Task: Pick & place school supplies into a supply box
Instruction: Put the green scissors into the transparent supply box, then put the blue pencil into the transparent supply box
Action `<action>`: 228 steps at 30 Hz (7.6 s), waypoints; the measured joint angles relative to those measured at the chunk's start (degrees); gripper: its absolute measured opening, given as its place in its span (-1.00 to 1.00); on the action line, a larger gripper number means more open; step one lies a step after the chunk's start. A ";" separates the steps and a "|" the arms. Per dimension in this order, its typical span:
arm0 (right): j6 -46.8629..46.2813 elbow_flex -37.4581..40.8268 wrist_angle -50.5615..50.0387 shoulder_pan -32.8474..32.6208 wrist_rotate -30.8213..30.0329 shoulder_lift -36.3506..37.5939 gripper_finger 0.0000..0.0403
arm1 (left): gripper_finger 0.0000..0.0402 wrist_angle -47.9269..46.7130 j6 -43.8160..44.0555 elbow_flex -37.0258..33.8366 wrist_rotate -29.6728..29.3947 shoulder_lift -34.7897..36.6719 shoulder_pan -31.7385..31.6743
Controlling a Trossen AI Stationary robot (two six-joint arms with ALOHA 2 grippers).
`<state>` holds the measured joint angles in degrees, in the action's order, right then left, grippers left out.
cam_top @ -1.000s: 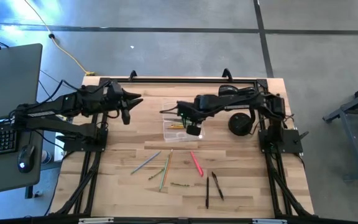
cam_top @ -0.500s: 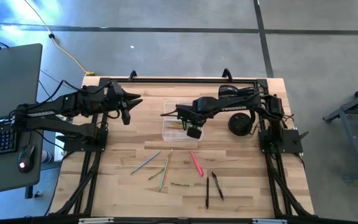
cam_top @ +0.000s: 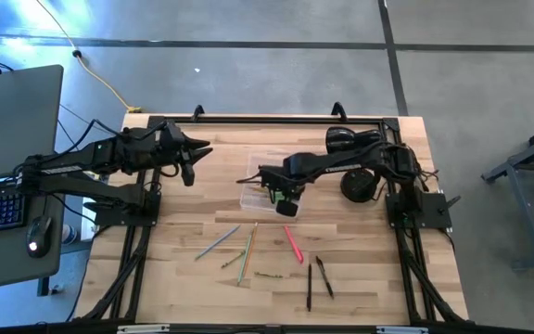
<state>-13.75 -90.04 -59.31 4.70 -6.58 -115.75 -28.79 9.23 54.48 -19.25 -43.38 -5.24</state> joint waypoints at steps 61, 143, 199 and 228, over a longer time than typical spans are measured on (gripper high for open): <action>-20.42 -10.24 -16.73 -17.36 -1.36 -1.11 -0.43 | -0.39 -20.40 13.22 -11.62 23.03 -6.24 6.86; -28.22 -8.35 -12.87 -28.38 -21.10 -1.11 -0.43 | -0.39 36.23 54.19 -24.48 -41.03 -56.28 45.38; -22.17 -8.35 -9.75 -28.82 -21.94 -1.11 -0.43 | -0.58 50.19 54.46 -24.23 -47.87 -69.03 45.23; -19.72 -8.35 -8.76 -29.50 -23.19 -1.11 -0.43 | -0.58 23.13 68.05 -24.09 -35.53 -48.63 45.36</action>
<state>-33.47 -98.39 -68.07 -24.80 -29.77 -116.86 -5.66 77.28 30.39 -54.78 -92.01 40.12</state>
